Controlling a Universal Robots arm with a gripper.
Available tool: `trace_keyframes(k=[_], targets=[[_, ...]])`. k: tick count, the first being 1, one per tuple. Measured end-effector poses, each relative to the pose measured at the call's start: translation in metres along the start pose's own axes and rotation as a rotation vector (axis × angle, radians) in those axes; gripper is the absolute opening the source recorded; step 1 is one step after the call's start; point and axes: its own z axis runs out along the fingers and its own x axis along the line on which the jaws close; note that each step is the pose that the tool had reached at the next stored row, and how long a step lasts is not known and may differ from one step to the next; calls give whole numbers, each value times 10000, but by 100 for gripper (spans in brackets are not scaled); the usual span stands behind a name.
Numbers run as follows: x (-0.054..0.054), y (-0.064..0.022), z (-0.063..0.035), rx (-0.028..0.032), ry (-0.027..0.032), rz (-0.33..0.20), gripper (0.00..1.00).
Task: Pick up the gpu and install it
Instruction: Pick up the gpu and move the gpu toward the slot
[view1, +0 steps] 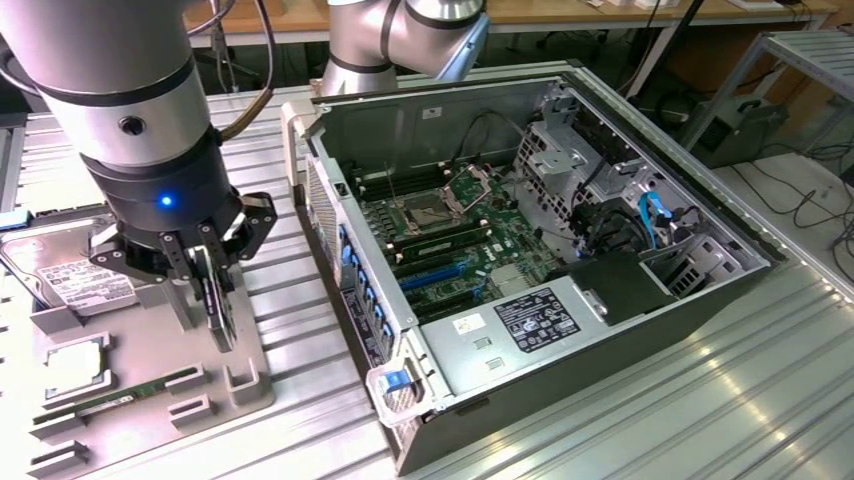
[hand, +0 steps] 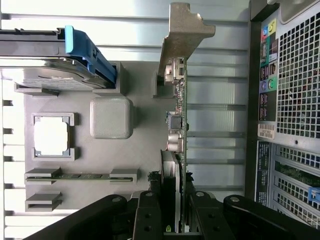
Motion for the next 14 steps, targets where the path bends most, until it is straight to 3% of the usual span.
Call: trace_keyframes(k=[14], targets=[[-6, 1, -49, 0, 0, 0, 27]])
